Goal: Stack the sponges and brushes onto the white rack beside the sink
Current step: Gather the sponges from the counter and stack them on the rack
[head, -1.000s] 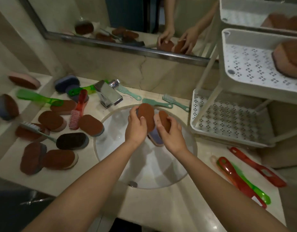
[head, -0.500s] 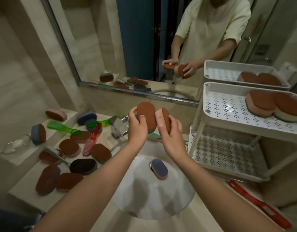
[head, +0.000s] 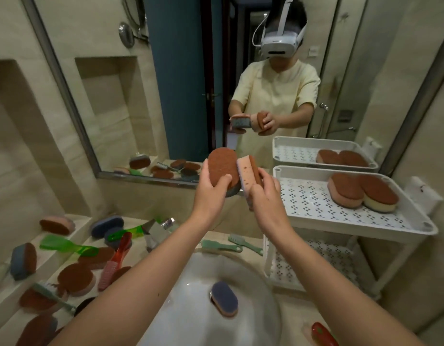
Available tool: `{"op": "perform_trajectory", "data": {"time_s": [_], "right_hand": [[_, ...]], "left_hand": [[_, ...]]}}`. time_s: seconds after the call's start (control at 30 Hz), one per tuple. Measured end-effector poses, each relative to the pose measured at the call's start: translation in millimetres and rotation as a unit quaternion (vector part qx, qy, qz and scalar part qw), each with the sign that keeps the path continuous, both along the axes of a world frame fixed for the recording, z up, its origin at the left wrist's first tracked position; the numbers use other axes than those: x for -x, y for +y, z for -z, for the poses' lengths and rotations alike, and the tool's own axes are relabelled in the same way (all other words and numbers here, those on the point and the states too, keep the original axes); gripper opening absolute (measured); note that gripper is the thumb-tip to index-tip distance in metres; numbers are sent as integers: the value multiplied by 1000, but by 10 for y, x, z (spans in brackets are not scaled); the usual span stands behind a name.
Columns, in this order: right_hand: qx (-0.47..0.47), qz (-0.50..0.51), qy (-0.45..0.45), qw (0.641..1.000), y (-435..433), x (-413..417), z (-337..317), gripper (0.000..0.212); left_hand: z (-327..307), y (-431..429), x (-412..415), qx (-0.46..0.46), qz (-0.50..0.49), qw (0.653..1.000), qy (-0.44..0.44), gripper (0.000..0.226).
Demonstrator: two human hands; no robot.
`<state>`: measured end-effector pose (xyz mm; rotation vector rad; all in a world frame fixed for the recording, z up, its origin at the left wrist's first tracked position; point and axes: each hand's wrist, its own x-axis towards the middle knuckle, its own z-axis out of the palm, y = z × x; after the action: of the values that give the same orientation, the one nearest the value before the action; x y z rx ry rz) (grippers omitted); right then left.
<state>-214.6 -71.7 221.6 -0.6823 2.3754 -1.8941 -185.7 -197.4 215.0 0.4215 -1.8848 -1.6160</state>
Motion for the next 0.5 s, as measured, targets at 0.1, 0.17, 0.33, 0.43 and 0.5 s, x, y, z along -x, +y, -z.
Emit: {"op": "perform_trajectory", "data": {"time_s": [0.1,0.17,0.33,0.43,0.5], "right_hand": [[-2,30,22,999,199,152,-107,72],[0,45,39,998,337,235,-156,71],[-2,86,65,994,702,419,-195,61],[-17,99,62,993,897,524,-157,49],[-36,106,60,992,1006,598,-150,50]], "left_hand": [[-111,178,126,18,63,998,-1,82],[-165,305,227,45,103,994,-3,88],[-216,606,483,111,150,981,-45,103],[-181,787,640,104,123,986,-37,86],[-152,889,732,102,115,988,-35,65]]}}
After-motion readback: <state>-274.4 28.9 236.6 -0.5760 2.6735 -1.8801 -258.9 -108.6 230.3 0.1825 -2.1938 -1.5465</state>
